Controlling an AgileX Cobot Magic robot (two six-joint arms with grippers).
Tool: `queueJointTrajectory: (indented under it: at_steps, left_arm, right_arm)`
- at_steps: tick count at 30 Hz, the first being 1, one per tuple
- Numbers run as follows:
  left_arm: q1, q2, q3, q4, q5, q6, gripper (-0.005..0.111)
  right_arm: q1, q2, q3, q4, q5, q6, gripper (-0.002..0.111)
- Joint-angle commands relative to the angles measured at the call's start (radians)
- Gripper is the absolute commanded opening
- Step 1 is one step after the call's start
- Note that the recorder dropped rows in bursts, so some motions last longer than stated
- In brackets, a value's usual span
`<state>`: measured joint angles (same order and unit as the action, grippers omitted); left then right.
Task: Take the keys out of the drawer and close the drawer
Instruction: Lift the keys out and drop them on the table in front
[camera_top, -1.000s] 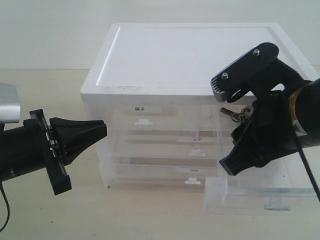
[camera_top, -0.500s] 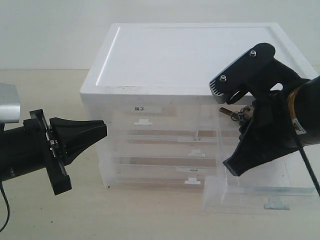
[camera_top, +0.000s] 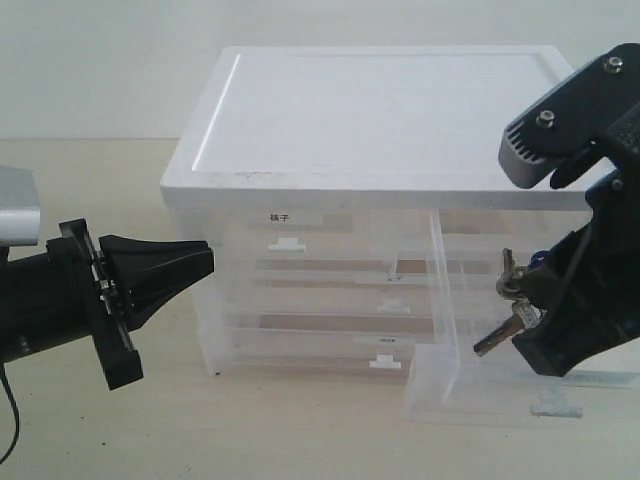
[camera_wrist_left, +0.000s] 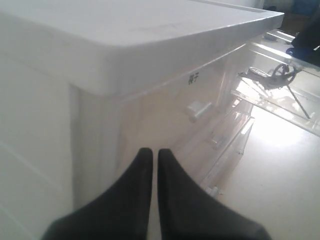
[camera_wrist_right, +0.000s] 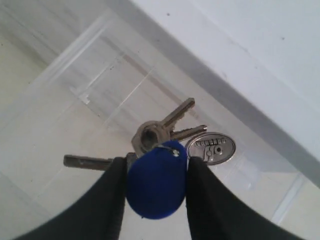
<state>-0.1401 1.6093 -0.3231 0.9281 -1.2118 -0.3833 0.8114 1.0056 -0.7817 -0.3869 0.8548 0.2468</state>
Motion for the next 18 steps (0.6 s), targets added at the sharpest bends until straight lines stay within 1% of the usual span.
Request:
queueJointTrajectory:
  at_steps: [1,6,10,18]
  left_arm:
    - [-0.009,0.003,-0.004,0.003,-0.009,-0.012,0.005]
    - [-0.009,0.003,-0.004,0.003,-0.009,-0.012,0.005]
    - [-0.009,0.003,-0.004,0.003,-0.009,-0.020,0.005]
    - [-0.009,0.003,-0.004,0.015,-0.009,-0.020,0.005]
  right_arm:
    - [0.000,-0.020,0.003,0.011,-0.023,-0.037,0.000]
    - [0.000,-0.069,0.001,0.011,-0.069,-0.055,0.000]
    - [0.000,-0.123,-0.007,0.011,-0.067,-0.067,0.000]
    - [0.000,-0.192,-0.113,0.044,-0.042,-0.128,0.000]
